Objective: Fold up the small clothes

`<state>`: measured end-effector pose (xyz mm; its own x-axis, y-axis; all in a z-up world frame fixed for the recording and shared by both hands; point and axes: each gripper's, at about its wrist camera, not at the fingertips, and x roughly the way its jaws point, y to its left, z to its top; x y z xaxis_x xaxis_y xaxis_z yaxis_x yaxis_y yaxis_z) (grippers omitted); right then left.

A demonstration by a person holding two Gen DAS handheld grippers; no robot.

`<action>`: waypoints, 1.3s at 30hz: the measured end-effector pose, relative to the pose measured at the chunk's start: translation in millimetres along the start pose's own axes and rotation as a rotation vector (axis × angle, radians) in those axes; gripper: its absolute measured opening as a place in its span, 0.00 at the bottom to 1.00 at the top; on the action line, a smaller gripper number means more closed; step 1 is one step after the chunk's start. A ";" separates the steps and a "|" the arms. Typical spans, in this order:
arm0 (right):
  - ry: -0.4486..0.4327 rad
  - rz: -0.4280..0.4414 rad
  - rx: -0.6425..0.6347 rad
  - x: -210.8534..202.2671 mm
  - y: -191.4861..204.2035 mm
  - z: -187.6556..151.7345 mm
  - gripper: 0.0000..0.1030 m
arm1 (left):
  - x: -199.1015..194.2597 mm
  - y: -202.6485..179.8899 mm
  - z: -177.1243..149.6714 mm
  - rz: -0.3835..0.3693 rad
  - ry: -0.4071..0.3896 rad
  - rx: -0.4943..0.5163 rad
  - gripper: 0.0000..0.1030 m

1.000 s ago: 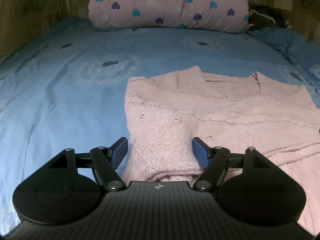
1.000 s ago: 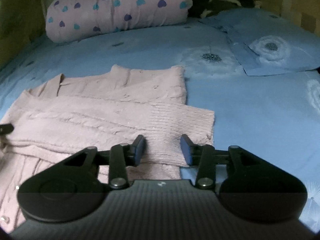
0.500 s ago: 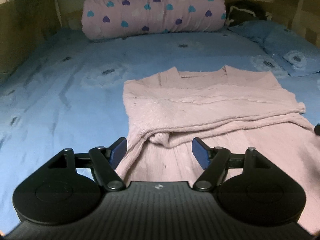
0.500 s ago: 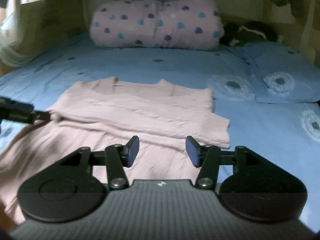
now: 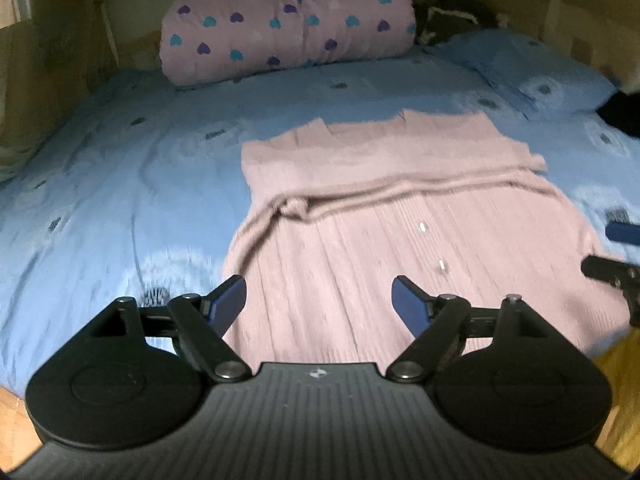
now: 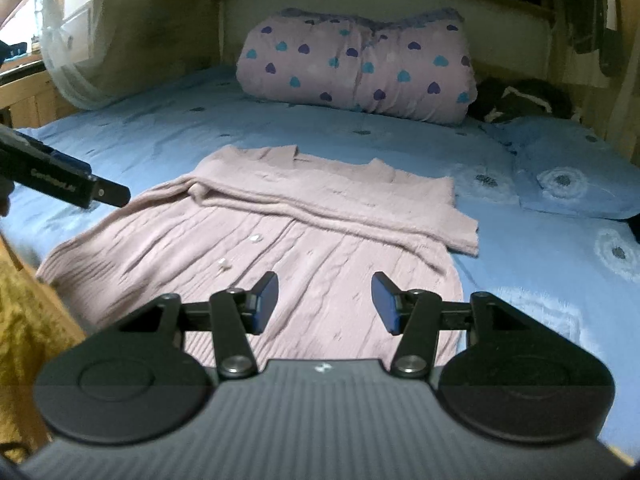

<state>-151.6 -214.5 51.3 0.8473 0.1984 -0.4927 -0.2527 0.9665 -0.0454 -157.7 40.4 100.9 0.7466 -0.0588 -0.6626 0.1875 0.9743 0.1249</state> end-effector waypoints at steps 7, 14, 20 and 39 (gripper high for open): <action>0.030 0.003 -0.028 -19.5 9.7 -19.4 0.53 | -16.1 -8.4 -40.4 -0.013 0.037 0.058 0.82; 0.089 -0.021 -0.154 -26.4 26.6 -43.9 0.61 | -13.6 -25.5 -70.1 -0.044 0.071 0.142 0.86; 0.133 -0.039 -0.209 -21.3 32.2 -53.8 0.61 | -2.4 -41.2 -82.2 -0.033 0.084 0.225 0.87; 0.131 -0.121 -0.289 1.0 37.1 -53.1 0.61 | 34.5 -42.4 -66.2 0.058 0.046 0.247 0.87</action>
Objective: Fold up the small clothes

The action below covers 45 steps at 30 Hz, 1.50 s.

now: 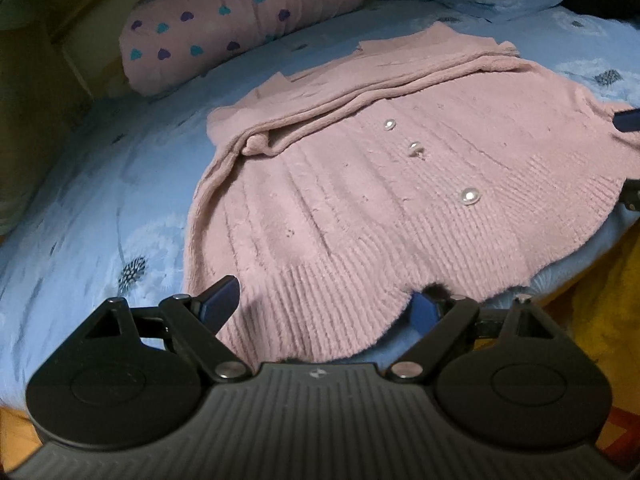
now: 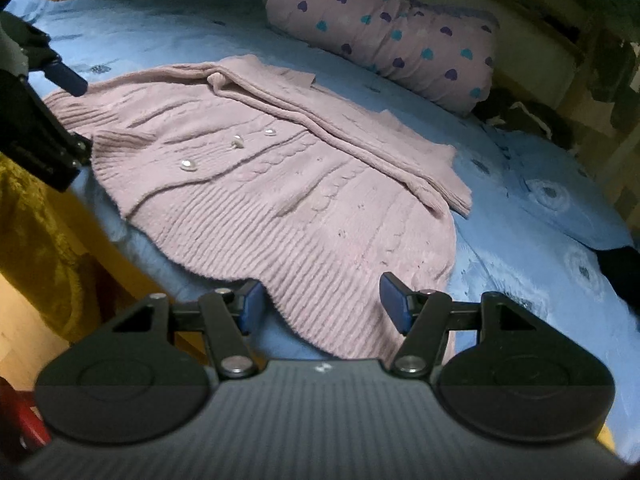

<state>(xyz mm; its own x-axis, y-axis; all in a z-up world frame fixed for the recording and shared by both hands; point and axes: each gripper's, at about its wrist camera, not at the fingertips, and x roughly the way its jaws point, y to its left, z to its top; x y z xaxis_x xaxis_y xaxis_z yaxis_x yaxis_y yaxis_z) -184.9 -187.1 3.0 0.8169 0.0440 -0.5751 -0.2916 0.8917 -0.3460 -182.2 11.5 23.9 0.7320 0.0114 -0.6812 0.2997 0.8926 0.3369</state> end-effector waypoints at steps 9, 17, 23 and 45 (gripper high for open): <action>-0.007 -0.017 0.038 13.6 -3.9 5.2 0.61 | 20.3 4.3 2.4 0.012 -0.025 -0.065 0.86; -0.018 -0.035 0.101 19.4 -11.7 7.3 0.12 | 18.6 0.3 4.4 -0.023 -0.071 -0.082 0.19; -0.072 -0.059 0.133 16.3 -18.1 11.2 0.08 | 4.0 2.8 14.9 -0.010 -0.148 -0.089 0.09; -0.290 -0.203 0.101 34.4 -70.9 104.3 0.08 | 20.5 46.5 149.2 0.164 -0.380 -0.075 0.09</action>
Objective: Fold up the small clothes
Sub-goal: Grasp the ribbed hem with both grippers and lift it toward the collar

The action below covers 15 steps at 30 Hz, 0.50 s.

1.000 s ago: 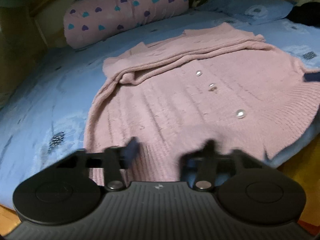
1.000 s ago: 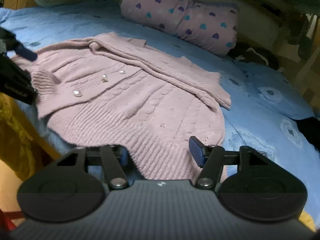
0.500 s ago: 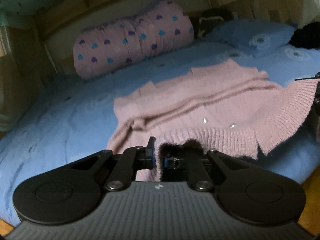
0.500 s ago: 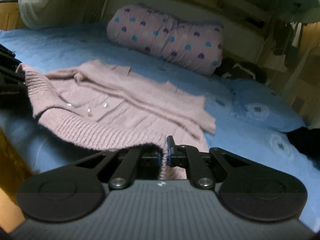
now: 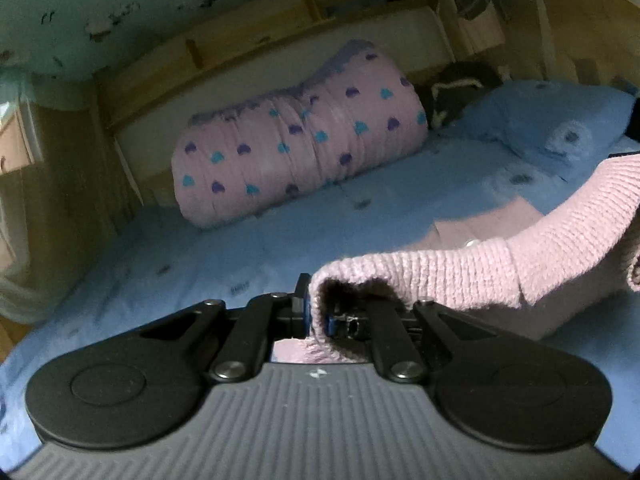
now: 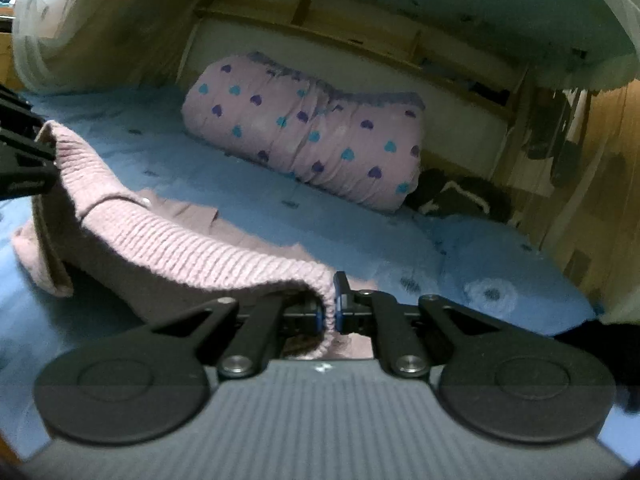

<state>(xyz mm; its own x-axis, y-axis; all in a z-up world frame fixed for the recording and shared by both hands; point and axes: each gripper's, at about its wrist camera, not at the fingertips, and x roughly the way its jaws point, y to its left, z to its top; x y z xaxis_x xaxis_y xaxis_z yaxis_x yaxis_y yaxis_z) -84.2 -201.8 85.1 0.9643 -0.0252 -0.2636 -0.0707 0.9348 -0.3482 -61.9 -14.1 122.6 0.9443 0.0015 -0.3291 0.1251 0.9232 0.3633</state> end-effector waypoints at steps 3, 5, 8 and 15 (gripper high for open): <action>-0.020 -0.025 -0.007 20.0 -6.2 13.1 0.08 | 23.8 1.1 19.9 0.012 -0.024 -0.002 0.09; -0.032 -0.043 -0.011 31.5 -10.1 20.6 0.08 | 42.6 1.8 31.3 0.013 -0.031 -0.009 0.09; -0.038 -0.063 -0.018 54.5 -15.0 31.4 0.08 | 73.4 1.4 41.6 0.010 -0.019 -0.027 0.09; 0.008 -0.093 -0.065 118.4 -7.7 27.8 0.08 | 166.0 -11.4 37.7 0.006 0.063 -0.022 0.09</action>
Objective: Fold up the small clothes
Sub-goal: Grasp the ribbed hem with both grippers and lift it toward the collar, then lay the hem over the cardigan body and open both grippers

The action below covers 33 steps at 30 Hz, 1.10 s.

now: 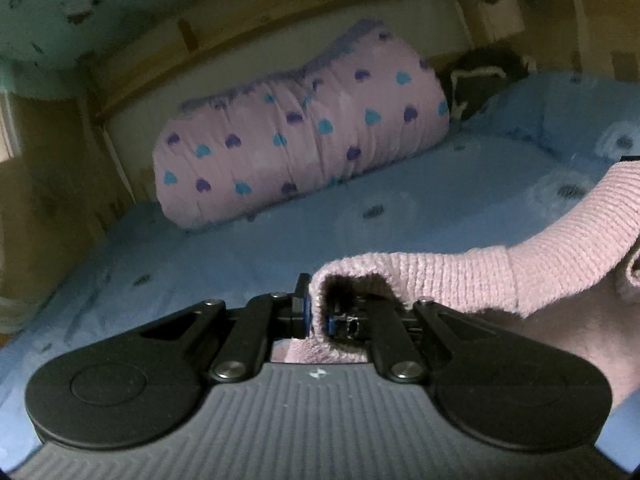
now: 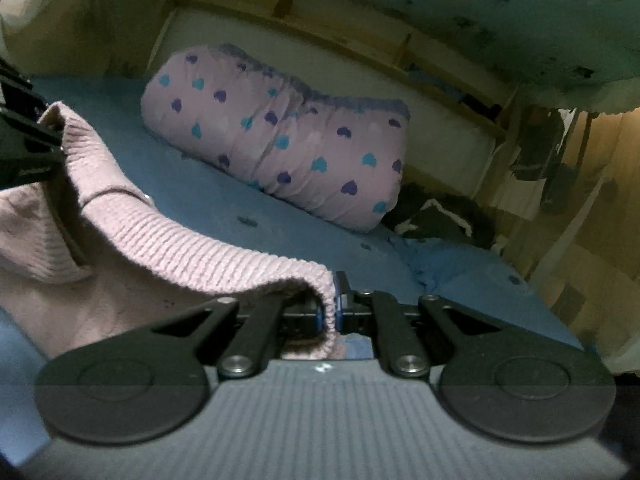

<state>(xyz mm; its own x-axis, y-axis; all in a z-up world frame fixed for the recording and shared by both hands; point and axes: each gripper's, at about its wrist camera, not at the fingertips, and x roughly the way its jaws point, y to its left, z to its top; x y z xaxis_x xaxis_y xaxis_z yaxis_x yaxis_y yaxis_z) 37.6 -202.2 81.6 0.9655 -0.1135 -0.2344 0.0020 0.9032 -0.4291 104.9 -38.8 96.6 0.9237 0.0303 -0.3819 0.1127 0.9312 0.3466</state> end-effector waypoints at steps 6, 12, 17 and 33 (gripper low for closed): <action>0.094 0.029 -0.028 58.1 22.5 -20.1 0.08 | 68.9 -8.9 -24.6 -0.020 0.118 -0.008 0.09; 0.194 0.060 -0.023 96.6 39.5 -46.9 0.09 | 108.2 -20.8 -54.4 -0.039 0.204 0.010 0.10; 0.223 0.080 -0.031 108.2 44.9 -60.3 0.10 | 100.8 -22.8 -53.3 -0.031 0.194 0.032 0.11; 0.247 0.200 0.131 68.4 -12.1 -23.6 0.45 | 18.5 22.1 -26.8 -0.166 0.184 -0.112 0.58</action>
<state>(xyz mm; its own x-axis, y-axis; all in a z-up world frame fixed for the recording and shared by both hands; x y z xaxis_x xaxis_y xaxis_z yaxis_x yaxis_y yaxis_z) 97.4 -230.6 50.2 0.8580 -0.0109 -0.5136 -0.1322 0.9614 -0.2412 114.6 -7.9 74.3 0.8127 -0.0697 -0.5785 0.2062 0.9630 0.1736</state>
